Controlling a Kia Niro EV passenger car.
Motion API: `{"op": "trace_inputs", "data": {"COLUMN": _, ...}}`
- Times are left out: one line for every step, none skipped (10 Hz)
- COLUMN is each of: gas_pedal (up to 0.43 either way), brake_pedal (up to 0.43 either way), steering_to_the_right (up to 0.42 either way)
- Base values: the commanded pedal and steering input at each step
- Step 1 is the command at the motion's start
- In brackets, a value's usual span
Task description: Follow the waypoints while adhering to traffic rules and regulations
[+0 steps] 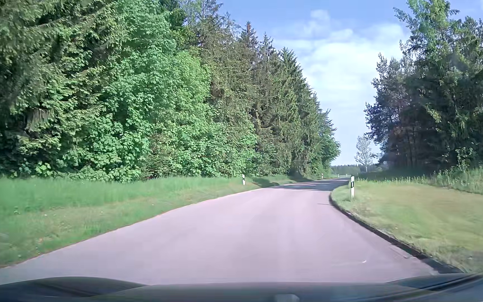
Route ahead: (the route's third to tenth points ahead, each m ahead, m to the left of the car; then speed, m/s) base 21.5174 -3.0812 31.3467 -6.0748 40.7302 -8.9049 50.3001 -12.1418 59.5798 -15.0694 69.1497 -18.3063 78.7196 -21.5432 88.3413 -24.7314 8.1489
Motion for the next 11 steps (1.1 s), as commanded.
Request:
{"op": "trace_inputs", "data": {"gas_pedal": 0.169, "brake_pedal": 0.000, "steering_to_the_right": 0.040}}
{"op": "trace_inputs", "data": {"gas_pedal": 0.169, "brake_pedal": 0.000, "steering_to_the_right": 0.041}}
{"op": "trace_inputs", "data": {"gas_pedal": 0.169, "brake_pedal": 0.000, "steering_to_the_right": 0.042}}
{"op": "trace_inputs", "data": {"gas_pedal": 0.169, "brake_pedal": 0.000, "steering_to_the_right": 0.042}}
{"op": "trace_inputs", "data": {"gas_pedal": 0.169, "brake_pedal": 0.000, "steering_to_the_right": 0.042}}
{"op": "trace_inputs", "data": {"gas_pedal": 0.169, "brake_pedal": 0.000, "steering_to_the_right": 0.042}}
{"op": "trace_inputs", "data": {"gas_pedal": 0.169, "brake_pedal": 0.000, "steering_to_the_right": 0.042}}
{"op": "trace_inputs", "data": {"gas_pedal": 0.169, "brake_pedal": 0.000, "steering_to_the_right": 0.042}}
{"op": "trace_inputs", "data": {"gas_pedal": 0.169, "brake_pedal": 0.000, "steering_to_the_right": 0.042}}
{"op": "trace_inputs", "data": {"gas_pedal": 0.169, "brake_pedal": 0.000, "steering_to_the_right": 0.042}}
{"op": "trace_inputs", "data": {"gas_pedal": 0.169, "brake_pedal": 0.000, "steering_to_the_right": 0.042}}
